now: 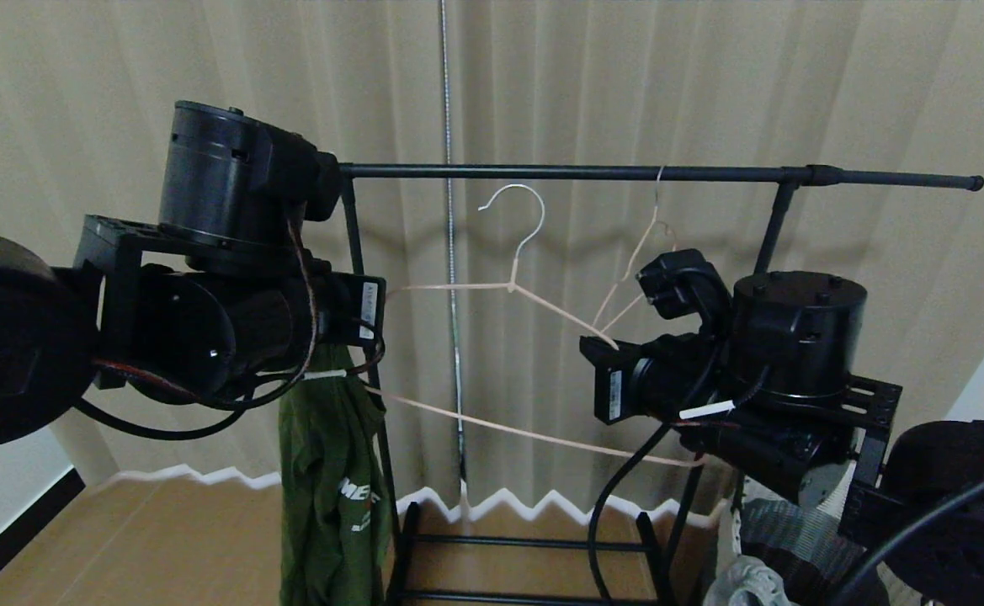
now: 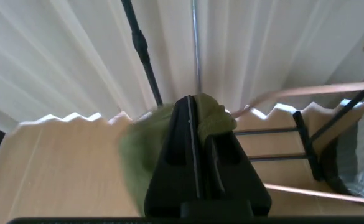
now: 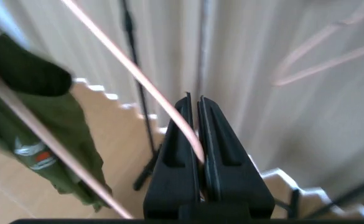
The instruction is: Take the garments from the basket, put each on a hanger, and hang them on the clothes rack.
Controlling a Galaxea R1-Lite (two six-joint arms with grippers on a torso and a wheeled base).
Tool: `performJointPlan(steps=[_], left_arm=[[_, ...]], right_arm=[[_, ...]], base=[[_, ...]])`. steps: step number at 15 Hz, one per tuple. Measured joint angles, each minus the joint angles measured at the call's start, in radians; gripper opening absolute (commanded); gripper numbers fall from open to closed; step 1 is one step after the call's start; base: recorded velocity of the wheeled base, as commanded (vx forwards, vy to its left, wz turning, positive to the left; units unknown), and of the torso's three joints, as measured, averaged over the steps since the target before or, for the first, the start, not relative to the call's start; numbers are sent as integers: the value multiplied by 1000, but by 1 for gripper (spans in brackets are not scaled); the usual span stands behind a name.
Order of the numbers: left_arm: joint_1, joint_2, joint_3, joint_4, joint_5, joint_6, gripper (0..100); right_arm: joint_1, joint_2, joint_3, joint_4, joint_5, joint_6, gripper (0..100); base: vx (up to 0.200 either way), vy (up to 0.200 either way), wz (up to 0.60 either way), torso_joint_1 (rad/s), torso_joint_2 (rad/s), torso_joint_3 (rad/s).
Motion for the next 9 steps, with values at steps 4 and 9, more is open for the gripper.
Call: performJointPlan(steps=[4,9], left_arm=[[37,-7,0,-3,-2,88,0],[134,-23,1,-59,-1,129,0]], right_arm=[[24,16,31,-34,18,2,0],[21,-15,128,-155,109,39,0]], base=[[0,0,0,0,0,0],[0,0,0,0,0,0]])
